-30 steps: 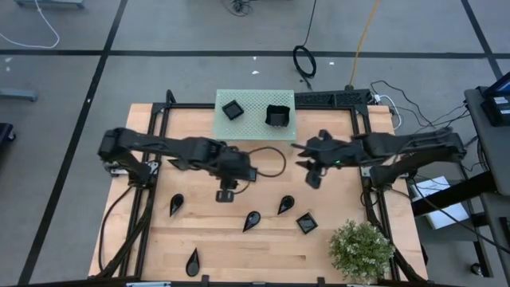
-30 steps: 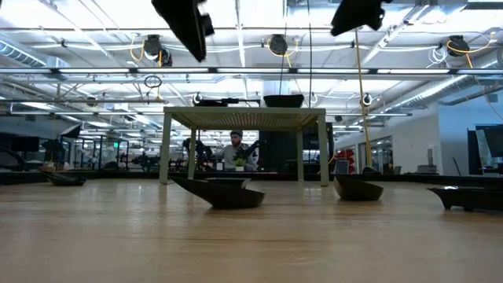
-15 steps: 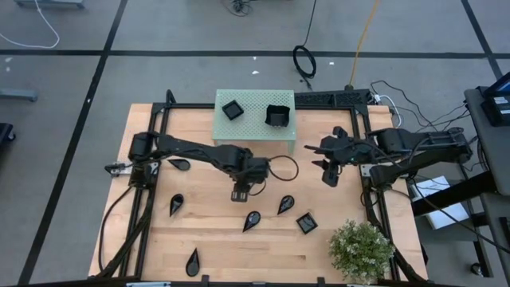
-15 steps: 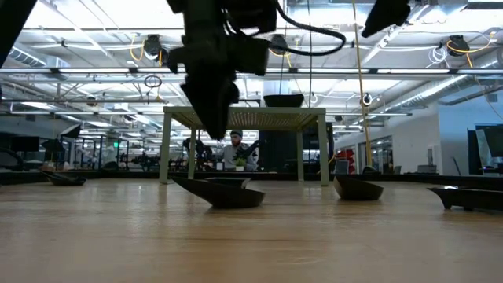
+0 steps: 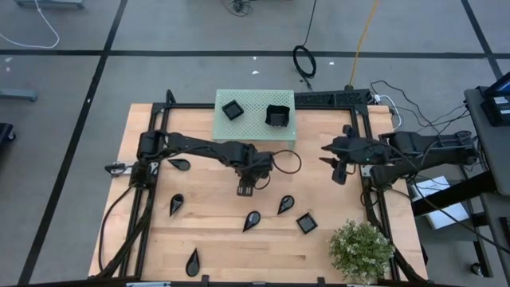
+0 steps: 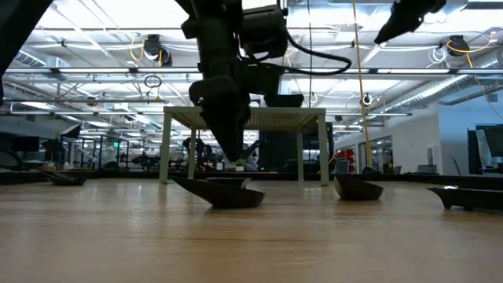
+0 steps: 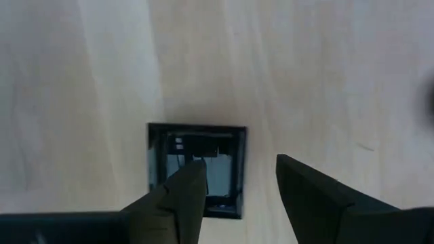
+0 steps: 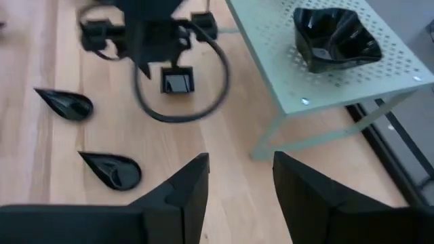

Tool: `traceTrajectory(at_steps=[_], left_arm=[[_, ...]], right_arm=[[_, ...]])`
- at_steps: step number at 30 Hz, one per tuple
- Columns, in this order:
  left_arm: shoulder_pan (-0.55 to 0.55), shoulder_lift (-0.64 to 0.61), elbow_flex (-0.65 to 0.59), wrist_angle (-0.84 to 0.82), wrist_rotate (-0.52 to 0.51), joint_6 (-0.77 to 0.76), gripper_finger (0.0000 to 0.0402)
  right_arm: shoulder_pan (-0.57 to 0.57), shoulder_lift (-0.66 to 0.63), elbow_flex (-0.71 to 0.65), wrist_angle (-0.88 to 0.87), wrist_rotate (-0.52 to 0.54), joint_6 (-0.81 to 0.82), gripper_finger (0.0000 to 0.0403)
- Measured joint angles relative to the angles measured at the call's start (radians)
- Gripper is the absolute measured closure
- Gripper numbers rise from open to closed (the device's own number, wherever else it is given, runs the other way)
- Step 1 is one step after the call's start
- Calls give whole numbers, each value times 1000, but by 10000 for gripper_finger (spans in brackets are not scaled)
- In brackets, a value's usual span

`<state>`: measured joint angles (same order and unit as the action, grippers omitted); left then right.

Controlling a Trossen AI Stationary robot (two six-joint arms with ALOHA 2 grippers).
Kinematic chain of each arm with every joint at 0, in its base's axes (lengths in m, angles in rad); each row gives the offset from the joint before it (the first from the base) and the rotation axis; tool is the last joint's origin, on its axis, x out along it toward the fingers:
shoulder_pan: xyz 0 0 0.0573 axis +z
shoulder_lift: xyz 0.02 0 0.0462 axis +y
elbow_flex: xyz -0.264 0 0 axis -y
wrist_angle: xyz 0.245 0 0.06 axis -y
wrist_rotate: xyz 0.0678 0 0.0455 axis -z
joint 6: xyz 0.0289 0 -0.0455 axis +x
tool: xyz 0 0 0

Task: Pick & Place Mini shaped plates
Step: Stack the black square plate on top of the other black square plate on the shelf

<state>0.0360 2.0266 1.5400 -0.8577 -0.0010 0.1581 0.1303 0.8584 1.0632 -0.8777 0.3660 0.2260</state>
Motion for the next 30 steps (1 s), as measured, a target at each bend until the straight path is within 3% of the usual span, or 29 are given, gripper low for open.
traceTrajectory(at_steps=[6, 11, 22, 26, 30], left_arm=[[27, 35, 0, -14, 81, -3, 218], [32, 59, 0, -10, 87, 1, 218], [34, 93, -9, -41, 26, -55, 220], [31, 93, -9, -41, 23, -92, 260], [26, 93, -9, -46, 23, -117, 333]], right_arm=[[0, -91, -205, 237, -4, 1, 252], [0, -131, -337, 397, -4, 1, 252], [0, -150, -416, 473, -4, 1, 252], [0, -154, -416, 476, -4, -3, 252], [0, -154, -416, 477, -3, -3, 252]])
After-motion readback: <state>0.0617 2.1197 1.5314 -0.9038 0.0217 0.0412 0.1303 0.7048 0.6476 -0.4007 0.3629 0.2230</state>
